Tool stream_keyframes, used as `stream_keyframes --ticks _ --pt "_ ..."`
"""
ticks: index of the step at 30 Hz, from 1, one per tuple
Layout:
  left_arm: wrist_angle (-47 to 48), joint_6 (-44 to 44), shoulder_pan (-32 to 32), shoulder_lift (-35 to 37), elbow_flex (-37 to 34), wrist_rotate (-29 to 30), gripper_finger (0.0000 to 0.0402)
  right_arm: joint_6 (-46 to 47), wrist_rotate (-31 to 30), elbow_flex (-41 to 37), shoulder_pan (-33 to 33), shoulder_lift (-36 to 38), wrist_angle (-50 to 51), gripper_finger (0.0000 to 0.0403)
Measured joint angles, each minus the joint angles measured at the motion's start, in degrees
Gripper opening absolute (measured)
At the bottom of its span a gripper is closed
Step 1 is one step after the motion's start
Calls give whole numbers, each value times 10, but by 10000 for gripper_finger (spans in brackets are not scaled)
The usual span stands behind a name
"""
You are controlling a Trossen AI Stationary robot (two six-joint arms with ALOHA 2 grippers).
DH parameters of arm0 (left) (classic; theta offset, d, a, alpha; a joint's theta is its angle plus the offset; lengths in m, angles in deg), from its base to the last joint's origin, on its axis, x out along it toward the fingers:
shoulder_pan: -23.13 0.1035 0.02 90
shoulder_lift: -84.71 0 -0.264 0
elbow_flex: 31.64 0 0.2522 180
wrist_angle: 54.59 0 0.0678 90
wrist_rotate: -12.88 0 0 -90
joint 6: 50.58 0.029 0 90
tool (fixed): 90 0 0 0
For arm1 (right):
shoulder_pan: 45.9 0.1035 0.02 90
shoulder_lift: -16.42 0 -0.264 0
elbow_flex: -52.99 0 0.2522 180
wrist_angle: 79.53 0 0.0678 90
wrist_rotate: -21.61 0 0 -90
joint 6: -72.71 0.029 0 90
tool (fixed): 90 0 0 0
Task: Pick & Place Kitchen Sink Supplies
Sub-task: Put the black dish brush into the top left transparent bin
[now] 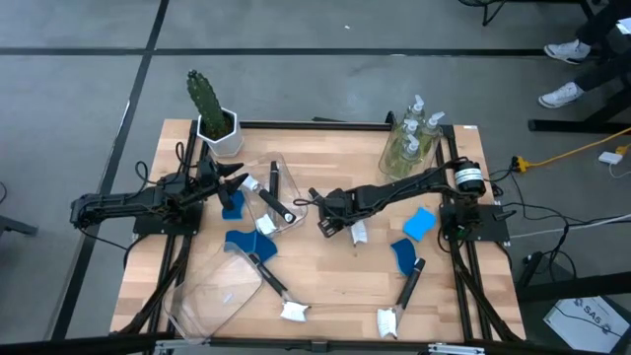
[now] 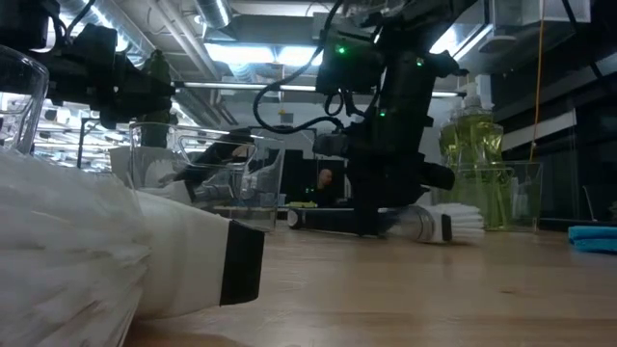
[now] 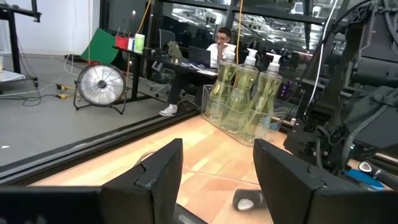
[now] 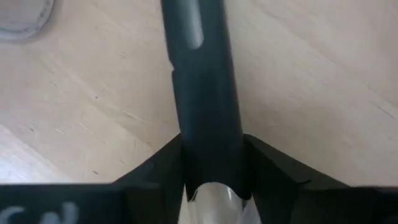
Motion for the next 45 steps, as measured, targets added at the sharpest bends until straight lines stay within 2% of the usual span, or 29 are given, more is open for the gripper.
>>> stream_keyframes --ticks 2,9,13,20,27,39,45 --pt "0 0 0 0 0 0 190 -3 3 -1 -3 3 0 125" --pt "0 0 0 0 0 0 191 -12 10 -6 -23 37 8 125" --pt "0 0 0 0 0 0 190 -10 2 -5 -44 80 -27 125" --pt "0 0 0 0 0 0 191 -12 -1 -3 -72 134 -206 125" --pt "0 0 0 0 0 0 190 -11 -1 -2 -75 137 -418 125" --pt "0 0 0 0 0 0 190 5 -23 -2 -75 135 -531 125" --pt "0 0 0 0 0 0 189 3 -32 -2 -74 129 -546 126"
